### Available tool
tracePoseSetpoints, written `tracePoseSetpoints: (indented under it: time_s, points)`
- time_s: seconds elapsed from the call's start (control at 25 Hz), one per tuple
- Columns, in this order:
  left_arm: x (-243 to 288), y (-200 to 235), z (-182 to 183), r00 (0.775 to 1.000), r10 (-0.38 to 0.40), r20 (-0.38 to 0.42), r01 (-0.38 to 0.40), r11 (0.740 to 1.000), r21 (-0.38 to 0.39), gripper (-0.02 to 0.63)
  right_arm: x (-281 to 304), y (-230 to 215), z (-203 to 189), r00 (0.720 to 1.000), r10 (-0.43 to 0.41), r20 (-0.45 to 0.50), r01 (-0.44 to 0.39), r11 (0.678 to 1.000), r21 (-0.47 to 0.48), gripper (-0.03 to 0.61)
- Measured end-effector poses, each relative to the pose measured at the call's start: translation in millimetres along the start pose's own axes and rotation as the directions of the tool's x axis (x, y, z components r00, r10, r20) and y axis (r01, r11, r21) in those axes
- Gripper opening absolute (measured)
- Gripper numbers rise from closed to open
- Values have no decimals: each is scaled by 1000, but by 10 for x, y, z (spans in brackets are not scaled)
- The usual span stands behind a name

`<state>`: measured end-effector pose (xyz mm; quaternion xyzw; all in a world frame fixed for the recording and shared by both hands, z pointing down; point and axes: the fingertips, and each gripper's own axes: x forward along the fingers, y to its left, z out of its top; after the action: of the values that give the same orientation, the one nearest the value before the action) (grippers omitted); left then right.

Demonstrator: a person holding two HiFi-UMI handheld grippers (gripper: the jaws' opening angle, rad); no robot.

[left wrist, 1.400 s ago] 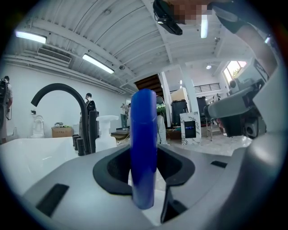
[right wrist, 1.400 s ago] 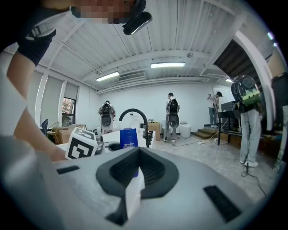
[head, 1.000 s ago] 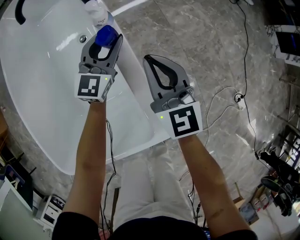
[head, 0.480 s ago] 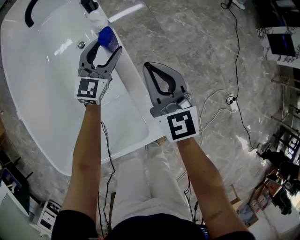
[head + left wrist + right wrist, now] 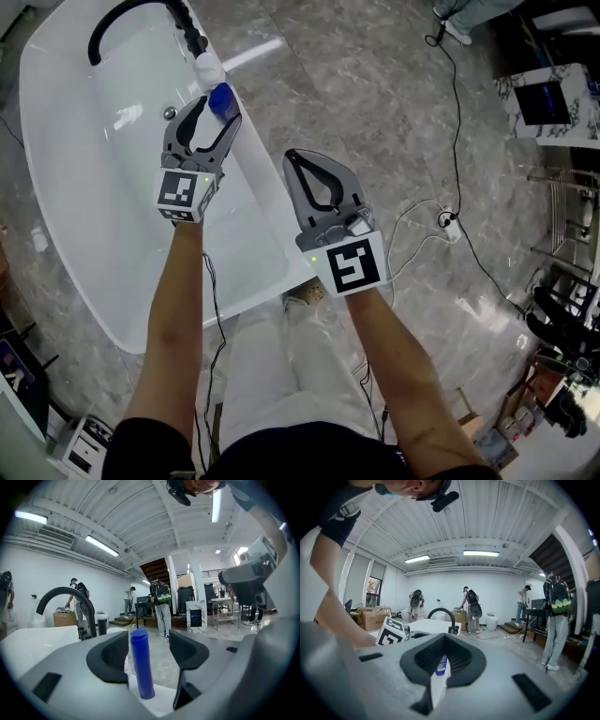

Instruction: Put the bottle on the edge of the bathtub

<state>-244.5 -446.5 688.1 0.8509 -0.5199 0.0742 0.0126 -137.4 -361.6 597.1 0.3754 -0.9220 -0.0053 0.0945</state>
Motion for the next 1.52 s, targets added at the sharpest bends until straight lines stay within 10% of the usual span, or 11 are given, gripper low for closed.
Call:
tracePoseSetpoints:
  time_s: [0.16, 0.44, 1.52]
  points:
    - [-173, -64, 264, 999, 26, 32, -26, 999, -27, 247, -112, 31, 178, 1000, -5, 2, 5, 1000, -22, 2]
    - [-589, -116, 898, 991, 106, 84, -102, 993, -55, 11, -331, -17, 604, 998, -46, 38, 47, 998, -32, 2]
    - [-2357, -881, 3725, 903, 328, 276, -342, 940, 4, 3, -1468, -95, 2584, 969, -141, 205, 152, 988, -39, 2]
